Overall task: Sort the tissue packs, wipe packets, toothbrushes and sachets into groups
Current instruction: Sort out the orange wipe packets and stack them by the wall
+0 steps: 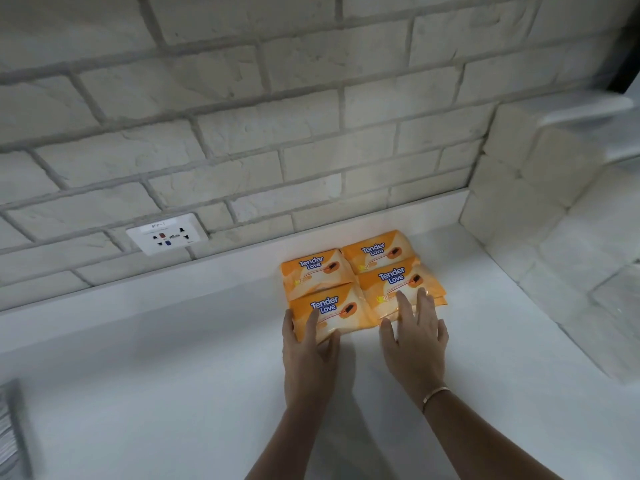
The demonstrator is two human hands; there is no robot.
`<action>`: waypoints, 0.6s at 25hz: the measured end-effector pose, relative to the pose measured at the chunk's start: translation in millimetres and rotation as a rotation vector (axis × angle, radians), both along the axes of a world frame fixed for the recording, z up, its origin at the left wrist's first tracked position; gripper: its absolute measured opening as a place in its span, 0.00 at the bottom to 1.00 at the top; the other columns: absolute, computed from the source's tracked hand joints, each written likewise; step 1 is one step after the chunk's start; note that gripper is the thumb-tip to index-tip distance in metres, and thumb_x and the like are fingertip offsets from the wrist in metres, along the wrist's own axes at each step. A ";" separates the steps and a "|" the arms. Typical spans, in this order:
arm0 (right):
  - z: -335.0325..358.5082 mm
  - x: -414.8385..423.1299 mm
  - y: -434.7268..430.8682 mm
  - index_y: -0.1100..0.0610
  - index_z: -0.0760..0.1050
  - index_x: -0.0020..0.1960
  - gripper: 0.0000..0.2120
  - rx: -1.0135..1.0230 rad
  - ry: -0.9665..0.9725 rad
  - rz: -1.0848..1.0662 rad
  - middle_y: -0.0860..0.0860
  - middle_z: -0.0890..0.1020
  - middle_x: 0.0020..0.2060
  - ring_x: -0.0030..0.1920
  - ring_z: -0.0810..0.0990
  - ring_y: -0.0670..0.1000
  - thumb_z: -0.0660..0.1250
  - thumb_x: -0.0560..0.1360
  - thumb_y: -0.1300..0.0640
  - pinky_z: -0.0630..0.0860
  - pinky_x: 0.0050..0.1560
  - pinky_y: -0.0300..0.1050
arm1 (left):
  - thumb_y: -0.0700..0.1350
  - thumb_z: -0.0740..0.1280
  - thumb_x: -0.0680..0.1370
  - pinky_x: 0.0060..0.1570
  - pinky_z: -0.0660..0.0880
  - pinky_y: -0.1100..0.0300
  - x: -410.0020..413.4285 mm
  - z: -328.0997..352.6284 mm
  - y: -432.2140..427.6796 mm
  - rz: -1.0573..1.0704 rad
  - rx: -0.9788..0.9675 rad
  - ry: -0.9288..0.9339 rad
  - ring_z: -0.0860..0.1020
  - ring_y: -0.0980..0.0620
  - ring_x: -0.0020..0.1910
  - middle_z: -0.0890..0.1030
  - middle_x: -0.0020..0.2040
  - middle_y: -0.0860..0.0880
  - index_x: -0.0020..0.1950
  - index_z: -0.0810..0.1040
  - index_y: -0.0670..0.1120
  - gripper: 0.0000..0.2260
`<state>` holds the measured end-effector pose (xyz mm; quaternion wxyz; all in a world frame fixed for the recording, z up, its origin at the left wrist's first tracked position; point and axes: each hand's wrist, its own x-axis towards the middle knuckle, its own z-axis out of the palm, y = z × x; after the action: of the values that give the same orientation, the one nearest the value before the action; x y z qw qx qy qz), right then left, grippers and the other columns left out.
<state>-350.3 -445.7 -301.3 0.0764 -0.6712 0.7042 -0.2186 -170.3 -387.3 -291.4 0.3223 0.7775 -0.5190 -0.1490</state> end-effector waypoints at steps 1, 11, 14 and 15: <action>-1.0 0.1 1.3 0.49 0.67 0.77 0.26 0.008 0.006 0.004 0.57 0.62 0.81 0.82 0.58 0.58 0.63 0.80 0.45 0.65 0.73 0.68 | 0.61 0.65 0.80 0.68 0.73 0.42 0.0 -0.6 0.8 0.008 0.010 -0.003 0.65 0.42 0.78 0.53 0.83 0.50 0.78 0.65 0.58 0.27; 3.9 -4.7 4.6 0.54 0.72 0.74 0.25 -0.041 -0.096 0.005 0.60 0.66 0.76 0.77 0.65 0.62 0.59 0.78 0.50 0.69 0.71 0.67 | 0.65 0.58 0.82 0.70 0.71 0.42 -4.8 -3.9 -2.2 0.016 0.061 -0.055 0.65 0.41 0.77 0.52 0.83 0.50 0.81 0.59 0.61 0.28; 4.3 -3.7 7.6 0.56 0.71 0.74 0.26 -0.037 -0.127 -0.016 0.63 0.66 0.76 0.78 0.64 0.65 0.58 0.78 0.51 0.70 0.72 0.67 | 0.65 0.58 0.82 0.69 0.73 0.42 -5.6 -4.3 0.1 0.017 0.059 -0.053 0.65 0.42 0.77 0.51 0.83 0.51 0.81 0.58 0.61 0.29; 4.7 -3.8 8.6 0.56 0.71 0.74 0.26 -0.030 -0.136 -0.018 0.63 0.65 0.76 0.78 0.63 0.65 0.57 0.78 0.52 0.70 0.72 0.66 | 0.65 0.58 0.82 0.68 0.74 0.42 -5.6 -3.4 1.1 0.012 0.056 -0.044 0.66 0.42 0.77 0.51 0.83 0.50 0.81 0.58 0.61 0.29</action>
<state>-354.1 -437.1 -296.6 0.1123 -0.6495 0.7000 -0.2749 -175.8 -386.3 -294.8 0.2899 0.7923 -0.5172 -0.1442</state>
